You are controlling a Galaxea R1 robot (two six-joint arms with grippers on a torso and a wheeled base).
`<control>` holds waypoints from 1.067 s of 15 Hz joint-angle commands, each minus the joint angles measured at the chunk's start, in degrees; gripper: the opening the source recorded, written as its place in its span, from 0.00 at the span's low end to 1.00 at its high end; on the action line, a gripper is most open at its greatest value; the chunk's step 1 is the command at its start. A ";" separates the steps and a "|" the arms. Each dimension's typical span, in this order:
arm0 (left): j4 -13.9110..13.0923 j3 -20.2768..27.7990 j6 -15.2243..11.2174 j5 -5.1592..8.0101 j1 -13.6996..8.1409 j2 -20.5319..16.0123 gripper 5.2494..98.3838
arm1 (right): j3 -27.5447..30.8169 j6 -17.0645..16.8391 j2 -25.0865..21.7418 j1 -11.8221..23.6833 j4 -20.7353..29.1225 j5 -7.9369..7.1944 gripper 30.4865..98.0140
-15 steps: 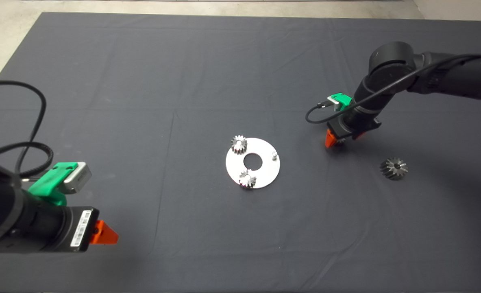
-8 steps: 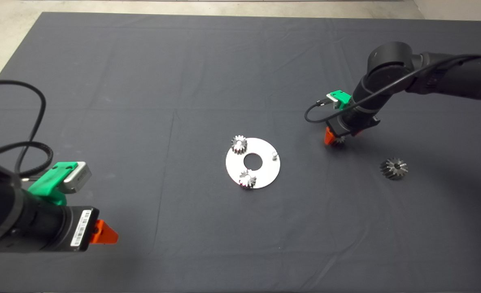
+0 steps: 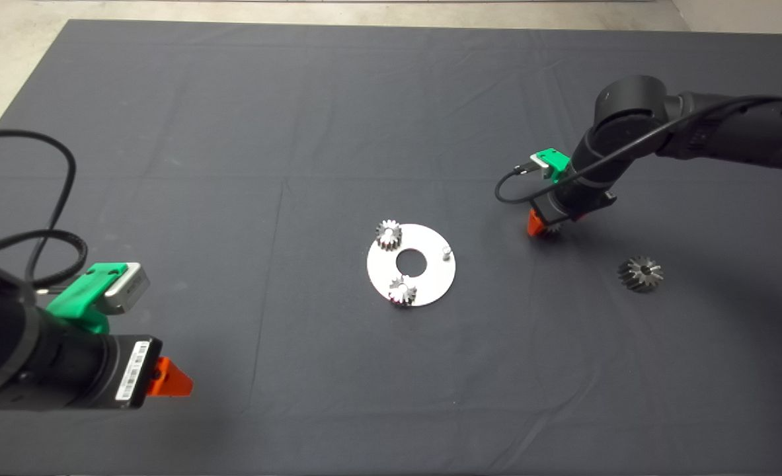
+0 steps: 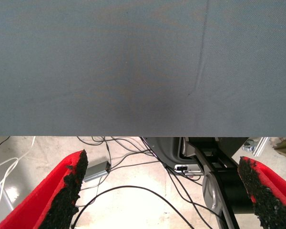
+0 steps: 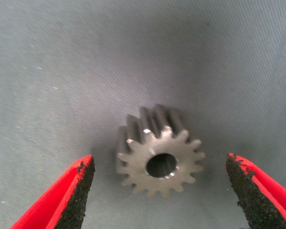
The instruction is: Remove an incorrectly installed larger gear and replace it with the correct smaller gear
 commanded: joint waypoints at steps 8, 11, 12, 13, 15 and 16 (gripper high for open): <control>0.53 0.83 -0.35 3.84 -0.12 0.01 0.80 | 0.01 0.23 0.51 -0.44 -1.88 1.85 0.57; 0.53 0.83 -0.26 3.84 -0.12 0.01 0.80 | 0.01 0.23 0.60 -0.79 -1.88 1.94 0.52; 0.53 0.83 -0.26 3.84 -0.12 0.01 0.80 | 0.01 0.23 0.60 -0.79 -1.88 1.94 0.52; 0.53 0.83 -0.26 3.84 -0.12 0.01 0.80 | 0.01 0.23 0.60 -0.71 -1.88 1.94 0.52; 0.53 0.91 -0.17 3.84 -0.12 0.01 0.80 | -0.05 0.23 0.60 -0.53 -1.97 1.85 0.52; 0.53 0.91 -0.26 3.84 -0.12 0.01 0.80 | -0.04 0.32 0.21 -0.36 -1.97 1.81 0.52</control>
